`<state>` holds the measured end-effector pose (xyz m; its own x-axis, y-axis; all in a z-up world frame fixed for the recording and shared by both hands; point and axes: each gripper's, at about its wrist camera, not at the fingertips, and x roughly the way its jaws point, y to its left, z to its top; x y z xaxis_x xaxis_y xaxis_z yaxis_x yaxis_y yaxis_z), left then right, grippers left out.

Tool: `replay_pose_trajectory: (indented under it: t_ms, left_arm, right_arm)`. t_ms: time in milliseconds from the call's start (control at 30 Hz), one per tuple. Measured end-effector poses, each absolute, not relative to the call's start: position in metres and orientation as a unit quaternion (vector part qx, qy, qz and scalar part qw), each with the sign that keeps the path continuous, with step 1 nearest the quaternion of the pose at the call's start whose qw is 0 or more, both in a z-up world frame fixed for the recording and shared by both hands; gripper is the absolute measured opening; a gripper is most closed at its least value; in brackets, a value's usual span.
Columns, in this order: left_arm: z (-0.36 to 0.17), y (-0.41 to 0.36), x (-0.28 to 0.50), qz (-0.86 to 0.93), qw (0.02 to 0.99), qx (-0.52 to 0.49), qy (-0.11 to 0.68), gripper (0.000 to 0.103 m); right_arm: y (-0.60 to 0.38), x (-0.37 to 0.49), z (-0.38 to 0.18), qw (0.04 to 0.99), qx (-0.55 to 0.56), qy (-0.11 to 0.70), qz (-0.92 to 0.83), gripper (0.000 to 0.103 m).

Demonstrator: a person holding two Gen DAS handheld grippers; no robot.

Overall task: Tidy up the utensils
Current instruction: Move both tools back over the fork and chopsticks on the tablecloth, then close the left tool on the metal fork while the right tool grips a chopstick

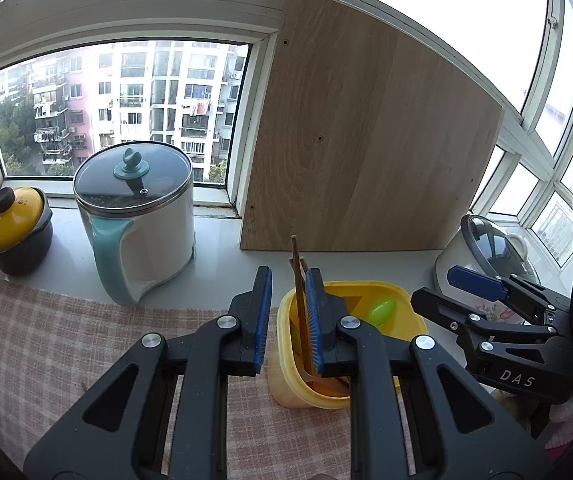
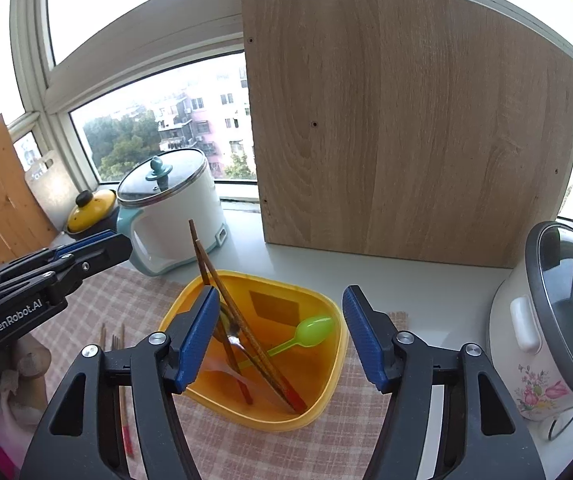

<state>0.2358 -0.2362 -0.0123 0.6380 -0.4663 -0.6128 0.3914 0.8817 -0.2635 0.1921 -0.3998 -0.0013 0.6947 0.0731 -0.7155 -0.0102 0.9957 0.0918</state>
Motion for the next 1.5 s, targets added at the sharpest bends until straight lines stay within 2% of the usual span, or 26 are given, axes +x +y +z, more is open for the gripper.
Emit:
replay_pose_trajectory:
  t_ms: [67, 100, 133, 200, 367, 500, 633, 867, 1100, 1300, 1500]
  left_arm:
    - [-0.013, -0.231, 0.232, -0.236, 0.903, -0.048, 0.355, 0.016]
    - [-0.013, -0.227, 0.230, -0.235, 0.904, -0.046, 0.354, 0.020]
    - [-0.013, -0.224, 0.228, -0.234, 0.905, -0.044, 0.352, 0.030]
    - [-0.012, -0.214, 0.222, -0.228, 0.910, -0.039, 0.345, 0.042]
    - [-0.017, -0.183, 0.213, -0.211, 0.910, -0.036, 0.355, 0.056]
    - [-0.027, -0.151, 0.211, -0.188, 0.908, -0.037, 0.372, 0.056]
    - [-0.041, -0.117, 0.208, -0.163, 0.906, -0.034, 0.389, 0.056]
    - [-0.077, -0.068, 0.200, -0.133, 0.892, -0.039, 0.431, 0.056]
    - [-0.117, -0.057, 0.188, -0.142, 0.868, -0.036, 0.475, 0.056]
    - [-0.151, -0.065, 0.183, -0.163, 0.842, -0.036, 0.513, 0.035]
    - [-0.173, -0.070, 0.185, -0.173, 0.825, -0.047, 0.535, 0.027]
  right_arm:
    - [-0.395, 0.188, 0.000, 0.918, 0.036, 0.393, 0.023, 0.064]
    - [-0.394, 0.186, 0.000, 0.918, 0.036, 0.394, 0.024, 0.064]
    - [-0.392, 0.184, 0.000, 0.918, 0.038, 0.395, 0.024, 0.064]
    - [-0.388, 0.180, 0.000, 0.918, 0.042, 0.394, 0.024, 0.064]
    - [-0.373, 0.172, 0.000, 0.918, 0.040, 0.390, 0.053, 0.065]
    - [-0.353, 0.167, -0.003, 0.918, 0.018, 0.390, 0.075, 0.066]
    - [-0.333, 0.159, -0.004, 0.922, 0.007, 0.375, 0.098, 0.078]
    - [-0.295, 0.158, -0.013, 0.914, -0.018, 0.381, 0.138, 0.079]
    - [-0.256, 0.165, -0.032, 0.894, -0.036, 0.407, 0.182, 0.079]
    - [-0.233, 0.174, -0.057, 0.868, -0.049, 0.455, 0.194, 0.079]
    - [-0.221, 0.185, -0.083, 0.841, -0.046, 0.500, 0.200, 0.078]
